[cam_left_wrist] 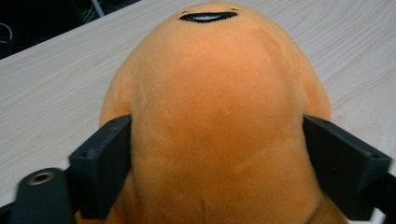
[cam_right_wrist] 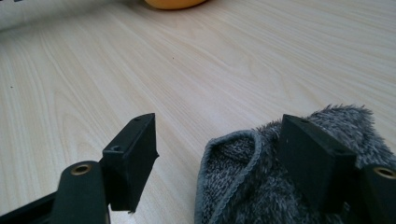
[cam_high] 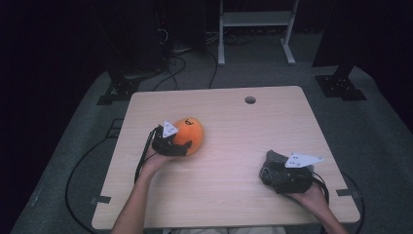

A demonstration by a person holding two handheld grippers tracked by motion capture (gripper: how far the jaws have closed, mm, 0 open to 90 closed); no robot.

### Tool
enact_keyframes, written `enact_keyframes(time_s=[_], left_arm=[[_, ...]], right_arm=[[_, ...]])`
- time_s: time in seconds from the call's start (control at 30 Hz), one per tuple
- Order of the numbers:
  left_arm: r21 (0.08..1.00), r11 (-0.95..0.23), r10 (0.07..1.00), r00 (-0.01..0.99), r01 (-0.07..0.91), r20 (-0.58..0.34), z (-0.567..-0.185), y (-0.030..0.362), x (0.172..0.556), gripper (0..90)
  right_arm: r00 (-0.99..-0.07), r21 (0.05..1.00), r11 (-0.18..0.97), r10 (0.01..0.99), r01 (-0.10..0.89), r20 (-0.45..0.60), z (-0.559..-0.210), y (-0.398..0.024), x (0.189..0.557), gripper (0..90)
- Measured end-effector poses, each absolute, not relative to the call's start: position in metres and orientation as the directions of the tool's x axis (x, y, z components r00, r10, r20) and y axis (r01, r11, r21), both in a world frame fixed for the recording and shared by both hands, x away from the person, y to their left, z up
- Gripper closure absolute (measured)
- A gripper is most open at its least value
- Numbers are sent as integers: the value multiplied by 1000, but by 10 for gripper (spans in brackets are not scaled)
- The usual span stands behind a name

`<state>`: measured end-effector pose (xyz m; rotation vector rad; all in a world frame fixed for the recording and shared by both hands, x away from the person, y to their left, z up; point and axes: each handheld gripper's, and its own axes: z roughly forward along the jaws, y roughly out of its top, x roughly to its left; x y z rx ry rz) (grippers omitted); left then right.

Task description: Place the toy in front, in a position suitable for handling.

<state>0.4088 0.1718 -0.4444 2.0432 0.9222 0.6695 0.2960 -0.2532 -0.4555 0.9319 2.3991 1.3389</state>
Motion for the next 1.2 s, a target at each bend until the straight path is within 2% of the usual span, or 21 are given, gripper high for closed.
enact_keyframes(time_s=[0.13,0.37,0.5,0.8,1.2], left_arm=[[817,-434,790,597,380,142,-443,172,408,169],[825,-416,795,594,382,126,-437,175,405,312],[834,-413,794,593,367,132,-433,177,404,354],[849,-418,770,622,322,143,-423,171,395,384],[893,-401,678,721,206,138,-402,142,363,389]], right_arm=[[-762,834,359,639,419,107,-455,-255,297,274],[-756,837,343,643,427,121,-455,-256,297,276],[-753,834,344,647,431,123,-455,-257,297,276],[-744,838,331,656,435,128,-455,-261,298,276],[-728,850,299,672,434,136,-454,-266,298,276]])
